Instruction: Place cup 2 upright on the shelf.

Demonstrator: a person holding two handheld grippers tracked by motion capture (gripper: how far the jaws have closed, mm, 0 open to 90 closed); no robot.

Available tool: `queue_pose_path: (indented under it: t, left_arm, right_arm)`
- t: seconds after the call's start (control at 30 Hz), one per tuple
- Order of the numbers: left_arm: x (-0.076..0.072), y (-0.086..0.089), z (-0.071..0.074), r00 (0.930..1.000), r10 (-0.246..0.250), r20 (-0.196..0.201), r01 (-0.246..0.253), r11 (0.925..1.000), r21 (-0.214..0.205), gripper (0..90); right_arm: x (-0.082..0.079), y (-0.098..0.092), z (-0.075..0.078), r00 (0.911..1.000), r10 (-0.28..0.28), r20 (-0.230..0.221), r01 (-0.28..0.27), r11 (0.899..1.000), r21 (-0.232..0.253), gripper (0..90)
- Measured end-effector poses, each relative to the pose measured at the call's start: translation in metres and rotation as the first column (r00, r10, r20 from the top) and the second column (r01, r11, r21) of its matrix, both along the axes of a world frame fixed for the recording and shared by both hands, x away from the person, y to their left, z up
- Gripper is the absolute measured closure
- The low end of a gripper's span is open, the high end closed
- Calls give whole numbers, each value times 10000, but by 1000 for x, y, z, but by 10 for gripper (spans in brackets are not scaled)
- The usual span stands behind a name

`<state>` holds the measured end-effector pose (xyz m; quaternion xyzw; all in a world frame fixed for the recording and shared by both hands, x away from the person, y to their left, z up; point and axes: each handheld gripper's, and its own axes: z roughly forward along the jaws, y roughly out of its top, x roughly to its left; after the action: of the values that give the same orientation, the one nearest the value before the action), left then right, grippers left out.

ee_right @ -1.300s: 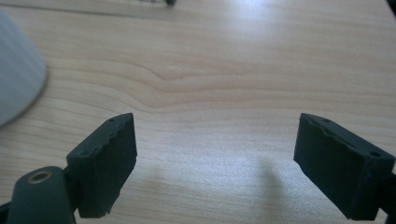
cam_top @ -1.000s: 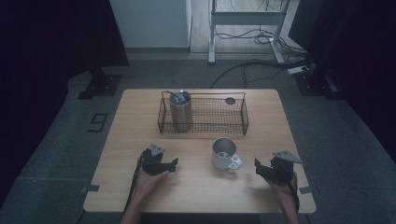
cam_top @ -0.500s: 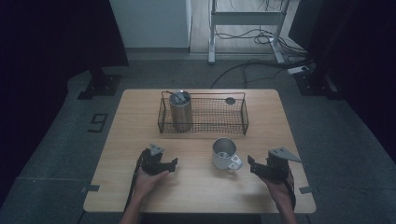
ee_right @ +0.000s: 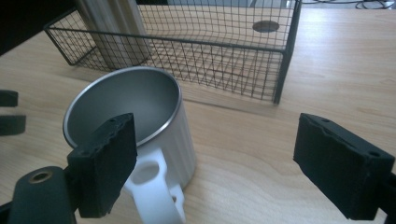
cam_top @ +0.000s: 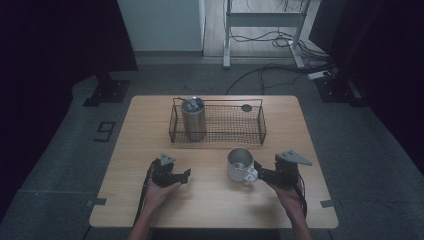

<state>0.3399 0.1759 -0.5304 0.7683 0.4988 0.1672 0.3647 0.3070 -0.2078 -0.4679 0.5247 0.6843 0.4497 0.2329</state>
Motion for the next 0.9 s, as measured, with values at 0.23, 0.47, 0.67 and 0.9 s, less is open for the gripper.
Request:
queue_pose_path:
  t: [0.23, 0.47, 0.67, 0.9]
  left_arm:
    - [0, 1, 0, 10000, -31, -69, 31, 10000, -75, 145]
    - [0, 1, 0, 9999, -74, -125, 73, 9999, -126, 145]
    - [0, 0, 0, 9998, -96, -161, 94, 9998, -149, 145]
    - [-1, 1, 1, 9998, -80, -165, 77, 9998, -184, 145]
  right_arm:
    - [7, 10, 3, 9995, 298, 62, -298, 9995, -70, 130]
    - [12, 27, -1, 9973, 723, -160, -725, 9973, -111, 109]
    - [17, 41, 1, 9936, 1119, -138, -1122, 9934, -250, 81]
    - [20, 52, -1, 9908, 1336, -231, -1345, 9900, -417, 45]
